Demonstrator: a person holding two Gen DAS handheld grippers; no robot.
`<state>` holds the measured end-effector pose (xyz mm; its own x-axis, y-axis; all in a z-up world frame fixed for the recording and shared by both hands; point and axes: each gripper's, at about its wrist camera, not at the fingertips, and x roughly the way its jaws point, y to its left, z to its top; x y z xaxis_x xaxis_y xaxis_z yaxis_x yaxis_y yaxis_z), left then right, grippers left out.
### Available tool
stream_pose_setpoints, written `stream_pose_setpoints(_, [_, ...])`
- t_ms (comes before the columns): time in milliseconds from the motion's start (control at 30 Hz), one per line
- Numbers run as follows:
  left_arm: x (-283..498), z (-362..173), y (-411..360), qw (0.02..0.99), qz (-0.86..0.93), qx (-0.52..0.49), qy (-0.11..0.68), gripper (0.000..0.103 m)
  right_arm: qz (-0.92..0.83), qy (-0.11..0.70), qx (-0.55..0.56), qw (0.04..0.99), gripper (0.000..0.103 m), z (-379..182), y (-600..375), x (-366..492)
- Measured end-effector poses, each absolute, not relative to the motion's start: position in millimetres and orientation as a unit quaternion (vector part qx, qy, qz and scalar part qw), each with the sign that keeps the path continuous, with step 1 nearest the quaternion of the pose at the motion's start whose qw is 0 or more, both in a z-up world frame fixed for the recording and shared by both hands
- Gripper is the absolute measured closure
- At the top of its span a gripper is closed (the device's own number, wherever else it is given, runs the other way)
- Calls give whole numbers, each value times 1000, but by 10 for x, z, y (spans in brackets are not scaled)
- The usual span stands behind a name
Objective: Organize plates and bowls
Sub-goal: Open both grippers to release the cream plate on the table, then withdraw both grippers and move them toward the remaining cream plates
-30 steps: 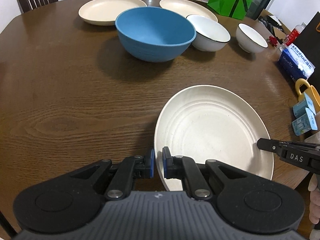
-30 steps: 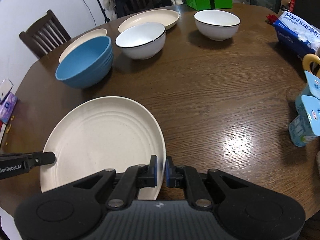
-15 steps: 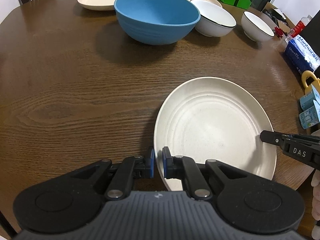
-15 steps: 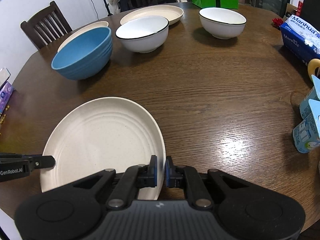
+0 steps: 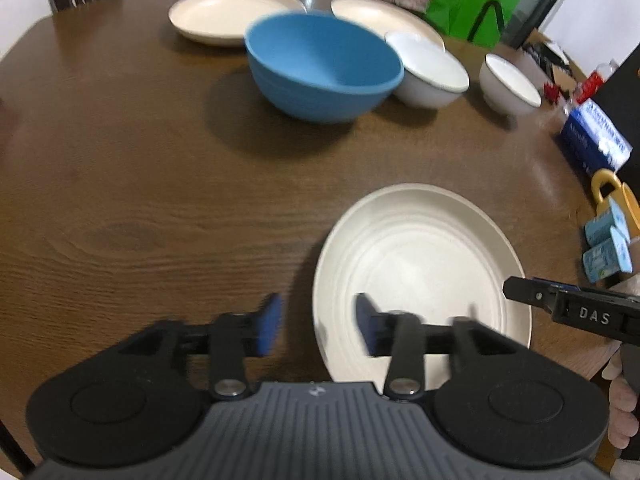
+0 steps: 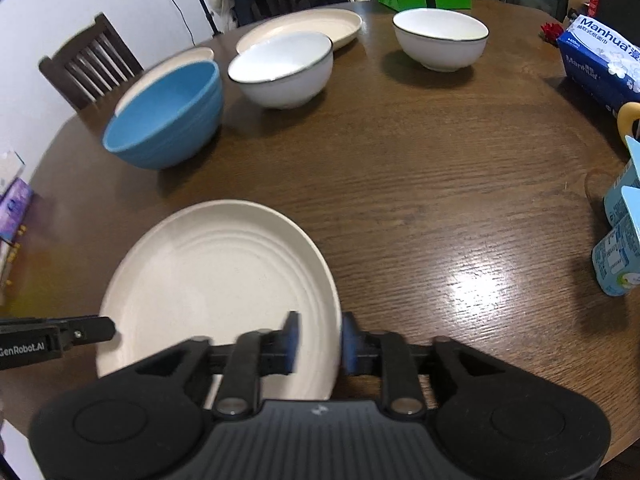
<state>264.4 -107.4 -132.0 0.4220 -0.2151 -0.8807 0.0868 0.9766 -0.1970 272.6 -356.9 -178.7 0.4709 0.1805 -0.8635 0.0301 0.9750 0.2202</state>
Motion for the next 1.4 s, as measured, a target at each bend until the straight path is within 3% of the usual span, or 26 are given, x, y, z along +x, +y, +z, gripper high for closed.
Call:
stream_pose_setpoints(67, [2605, -1233, -1013, 847, -87, -65, 520, 47, 43, 503, 105, 857, 54, -1714, -3574, 2696])
stream_pose_setpoints(133, [2542, -1141, -952, 854, -84, -71, 509, 26, 42, 496, 103, 861, 35, -1634, -3564, 2658])
stream_pose_setpoints(233, [2411, -1005, -875, 864, -84, -79, 490, 13, 48, 491, 108, 863, 12, -1529, -3534, 2576])
stream_pose_setpoints(300, [2277, -907, -833, 878, -67, -70, 469, 0, 50, 490, 116, 862, 4, -1479, -3517, 2509])
stream_pose_setpoints(333, [2229, -855, -828, 887, -58, -61, 455, 0, 50, 490, 118, 862, 0, -1455, -3497, 2477])
stream_pose_setpoints(1400, [1348, -471, -279, 917, -45, -75, 389, 0, 54, 451, 69, 888, 0, -899, -2904, 1720])
